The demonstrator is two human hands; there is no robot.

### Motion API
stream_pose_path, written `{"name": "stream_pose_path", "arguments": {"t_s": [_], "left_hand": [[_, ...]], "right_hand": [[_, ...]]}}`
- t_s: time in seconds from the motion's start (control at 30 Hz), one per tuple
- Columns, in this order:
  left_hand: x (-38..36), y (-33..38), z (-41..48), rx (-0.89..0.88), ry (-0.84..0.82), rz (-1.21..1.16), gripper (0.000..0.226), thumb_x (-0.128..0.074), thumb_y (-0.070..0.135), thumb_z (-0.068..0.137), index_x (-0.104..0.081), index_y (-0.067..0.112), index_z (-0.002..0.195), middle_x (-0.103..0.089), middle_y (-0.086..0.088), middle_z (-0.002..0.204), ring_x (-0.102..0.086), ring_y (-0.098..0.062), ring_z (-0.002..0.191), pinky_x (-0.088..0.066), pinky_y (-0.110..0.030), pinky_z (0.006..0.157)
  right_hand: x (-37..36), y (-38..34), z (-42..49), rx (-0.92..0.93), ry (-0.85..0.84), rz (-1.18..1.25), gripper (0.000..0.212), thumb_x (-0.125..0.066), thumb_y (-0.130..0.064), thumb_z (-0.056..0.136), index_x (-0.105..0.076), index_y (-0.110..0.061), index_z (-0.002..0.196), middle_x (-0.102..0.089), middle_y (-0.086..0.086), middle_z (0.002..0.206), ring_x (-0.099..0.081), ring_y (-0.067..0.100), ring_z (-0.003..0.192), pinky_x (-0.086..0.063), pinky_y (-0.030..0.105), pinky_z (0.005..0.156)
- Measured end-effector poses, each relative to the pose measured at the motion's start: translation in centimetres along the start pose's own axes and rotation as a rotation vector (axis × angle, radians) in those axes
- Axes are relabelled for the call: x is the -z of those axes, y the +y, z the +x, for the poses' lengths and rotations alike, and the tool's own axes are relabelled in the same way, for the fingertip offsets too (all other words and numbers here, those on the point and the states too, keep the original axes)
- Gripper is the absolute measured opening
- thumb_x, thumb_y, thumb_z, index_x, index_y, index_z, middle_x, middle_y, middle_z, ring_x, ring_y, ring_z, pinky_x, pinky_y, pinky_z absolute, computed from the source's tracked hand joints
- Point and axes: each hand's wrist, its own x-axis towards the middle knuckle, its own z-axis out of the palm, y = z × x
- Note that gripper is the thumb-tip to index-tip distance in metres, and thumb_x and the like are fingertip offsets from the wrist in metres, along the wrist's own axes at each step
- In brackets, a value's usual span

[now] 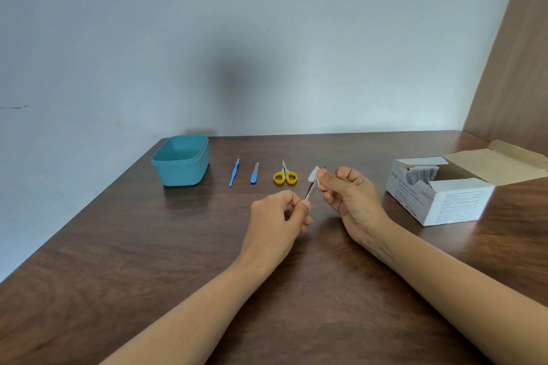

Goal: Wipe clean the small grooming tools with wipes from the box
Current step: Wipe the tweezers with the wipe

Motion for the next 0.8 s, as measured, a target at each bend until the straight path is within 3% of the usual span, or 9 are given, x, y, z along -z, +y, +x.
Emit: {"name": "stream_pose_path", "arguments": {"t_s": [0.1,0.27,0.5,0.63,0.8], "left_hand": [[0.07,0.00,-0.01,0.001,-0.001,0.005,0.022,-0.057,0.028,0.094,-0.067,0.014,0.080,-0.071,0.008,0.067,-0.065,0.002,0.059,-0.050,-0.010,0.063],[0.08,-0.05,0.04,0.003,-0.005,0.004,0.022,-0.057,0.029,0.094,-0.067,0.015,0.081,-0.071,0.009,0.068,-0.065,0.002,0.060,-0.051,-0.011,0.064],[0.02,-0.12,0.08,0.011,-0.026,0.006,0.018,-0.059,0.027,0.093,-0.067,0.015,0.082,-0.071,0.007,0.069,-0.066,0.002,0.060,-0.051,-0.009,0.063],[0.01,-0.09,0.06,0.003,-0.025,0.012,0.019,-0.058,0.026,0.093,-0.067,0.015,0.080,-0.071,0.007,0.068,-0.066,0.001,0.059,-0.049,-0.007,0.060],[0.07,-0.14,0.05,0.005,-0.028,0.021,0.019,-0.059,0.025,0.093,-0.067,0.016,0.079,-0.071,0.007,0.067,-0.066,0.001,0.058,-0.048,-0.007,0.061]], "right_hand": [[-0.24,0.03,-0.28,0.010,-0.012,-0.058,0.035,-0.077,-0.006,0.067,-0.047,-0.019,0.079,-0.070,0.004,0.069,-0.059,0.008,0.052,-0.051,0.015,0.052],[-0.29,0.20,-0.29,0.032,0.007,-0.078,0.031,-0.075,0.001,0.072,-0.051,-0.016,0.080,-0.068,0.013,0.081,-0.063,0.011,0.060,-0.052,0.018,0.056],[0.04,-0.20,-0.09,0.022,0.028,-0.033,0.030,-0.069,-0.003,0.081,-0.044,-0.019,0.078,-0.065,0.003,0.066,-0.060,0.007,0.056,-0.048,0.016,0.051],[-0.14,-0.06,-0.16,0.040,-0.019,-0.168,0.032,-0.067,-0.006,0.085,-0.038,-0.020,0.078,-0.063,0.002,0.067,-0.056,0.005,0.054,-0.042,0.017,0.049],[-0.21,0.28,-0.26,0.062,0.004,-0.298,0.035,-0.068,-0.006,0.085,-0.036,-0.019,0.079,-0.058,-0.003,0.054,-0.049,0.004,0.047,-0.038,0.017,0.046]]}}
